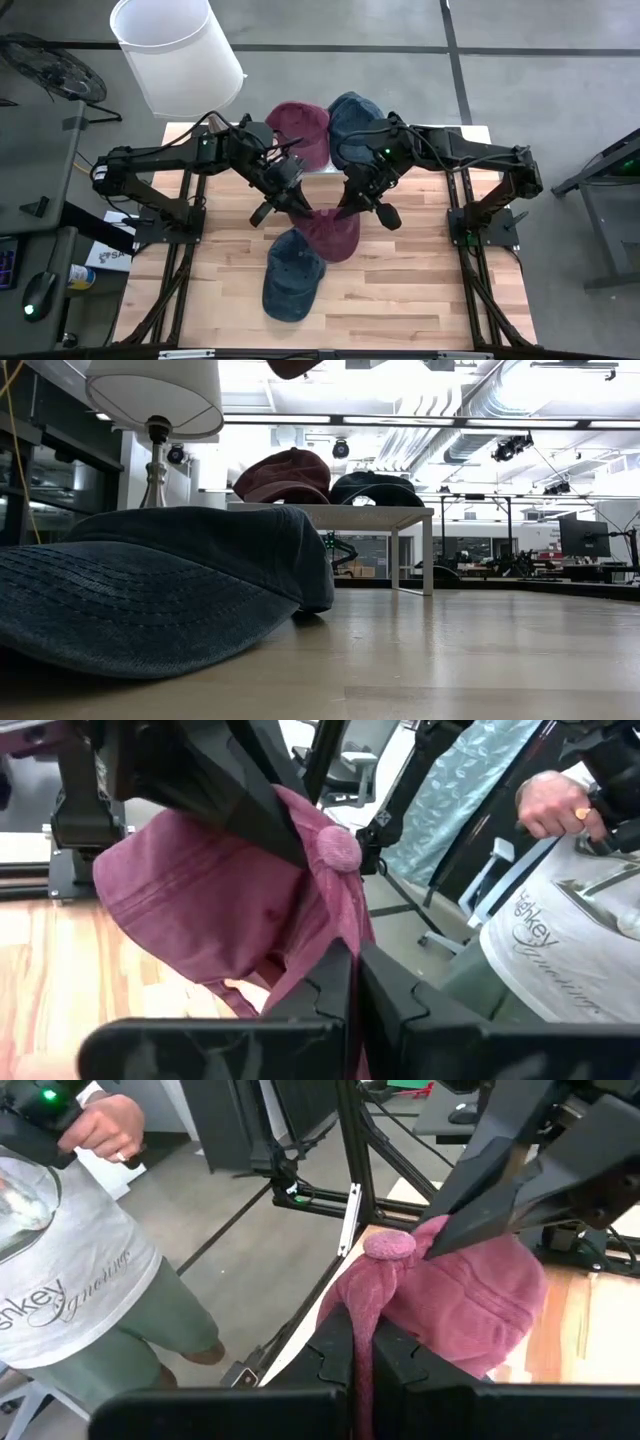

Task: Pick & Place hat
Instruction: Stack the red cap on top of the red cap on the shelf

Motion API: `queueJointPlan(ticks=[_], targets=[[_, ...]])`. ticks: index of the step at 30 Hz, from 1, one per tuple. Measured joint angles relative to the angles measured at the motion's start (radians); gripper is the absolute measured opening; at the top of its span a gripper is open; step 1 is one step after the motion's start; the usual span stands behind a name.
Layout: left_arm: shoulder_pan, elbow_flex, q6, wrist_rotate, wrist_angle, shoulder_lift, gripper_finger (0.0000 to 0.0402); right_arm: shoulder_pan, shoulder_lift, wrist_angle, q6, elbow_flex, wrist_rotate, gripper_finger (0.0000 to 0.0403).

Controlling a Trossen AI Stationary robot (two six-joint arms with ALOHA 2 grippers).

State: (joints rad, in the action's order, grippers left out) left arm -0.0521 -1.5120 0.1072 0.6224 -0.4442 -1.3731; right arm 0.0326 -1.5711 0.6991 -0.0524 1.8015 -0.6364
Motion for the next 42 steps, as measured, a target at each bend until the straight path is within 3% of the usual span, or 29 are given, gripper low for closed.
queueJointPlan(ticks=[11,20,31,37,42], targets=[[0.0,0.0,-0.032,-0.02,-0.014,0.0,0.0003,0.008,0.006,0.016,0.07,0.0,0.162,0.0031],[0.0,0.0,-0.036,-0.201,-0.072,0.0,0.0001,0.039,0.061,0.072,0.114,0.0,0.417,0.0088],[0.001,0.0,-0.036,-0.499,-0.074,0.0,0.0,0.011,0.094,0.076,0.184,0.0,0.564,0.0163],[0.0,0.0,-0.073,-0.562,-0.066,0.0,0.0,-0.051,0.092,0.075,0.266,0.0,0.772,0.0169],[0.0,0.0,-0.092,-0.563,-0.035,0.0,0.0,-0.081,0.081,0.079,0.329,0.0,0.859,0.017]])
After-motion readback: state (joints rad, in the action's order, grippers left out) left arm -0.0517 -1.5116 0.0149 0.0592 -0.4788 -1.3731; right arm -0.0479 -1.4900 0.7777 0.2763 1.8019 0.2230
